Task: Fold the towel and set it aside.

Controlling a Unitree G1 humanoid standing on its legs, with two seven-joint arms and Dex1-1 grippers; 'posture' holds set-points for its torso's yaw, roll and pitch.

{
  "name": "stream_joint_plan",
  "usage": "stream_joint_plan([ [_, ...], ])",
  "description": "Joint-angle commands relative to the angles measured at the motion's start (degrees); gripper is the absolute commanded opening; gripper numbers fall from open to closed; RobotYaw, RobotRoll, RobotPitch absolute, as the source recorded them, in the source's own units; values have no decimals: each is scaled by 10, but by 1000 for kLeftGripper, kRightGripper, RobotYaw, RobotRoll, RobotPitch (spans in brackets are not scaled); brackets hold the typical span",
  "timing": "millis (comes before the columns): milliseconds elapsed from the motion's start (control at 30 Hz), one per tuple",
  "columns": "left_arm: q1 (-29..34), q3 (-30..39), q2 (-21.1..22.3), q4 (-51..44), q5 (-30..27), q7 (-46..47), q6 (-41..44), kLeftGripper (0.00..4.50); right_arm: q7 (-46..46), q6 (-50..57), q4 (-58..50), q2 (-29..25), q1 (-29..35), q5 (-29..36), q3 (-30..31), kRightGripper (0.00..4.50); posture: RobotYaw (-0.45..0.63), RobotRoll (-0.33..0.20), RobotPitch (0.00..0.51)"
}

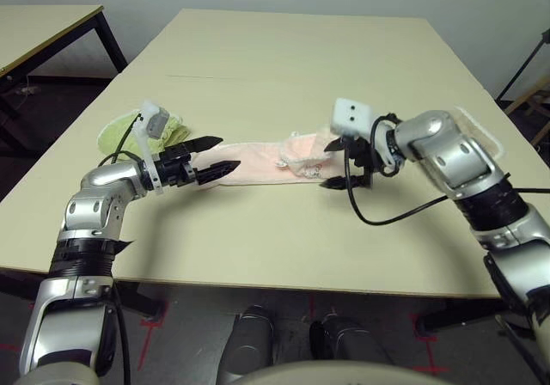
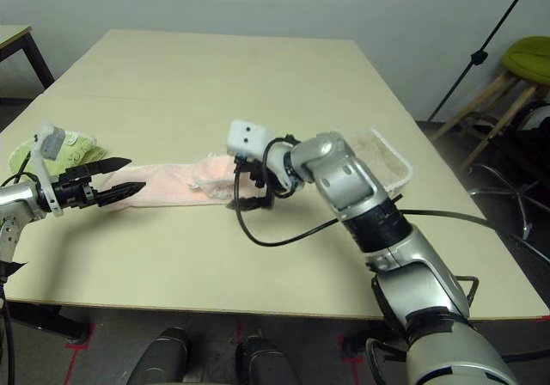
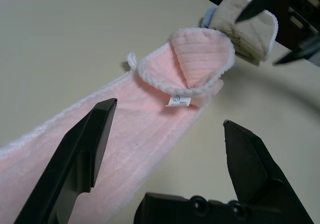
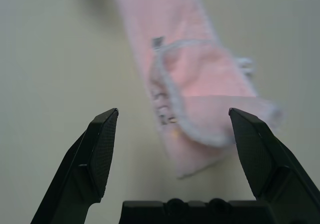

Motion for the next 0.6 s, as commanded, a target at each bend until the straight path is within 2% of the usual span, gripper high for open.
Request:
stream_joint_plan([
  [33, -6, -11, -15, -40, 1, 25, 19, 4500, -49, -42, 73, -4, -12, -14, -38, 4452, 130, 0, 80],
  [200, -13, -20, -37, -96, -1, 72, 60, 4500, -72, -88, 126, -26, 7, -35, -50, 4452, 128, 0, 82],
  [367, -1, -26, -42, -125, -6, 83, 86, 4500, -69, -106, 126, -34, 46, -43, -42, 4452, 125, 0, 83],
  [600, 13, -20, -41, -135, -13, 82, 88, 4500, -114, -166, 171, 25, 45, -88, -15, 4452, 144, 0, 80],
])
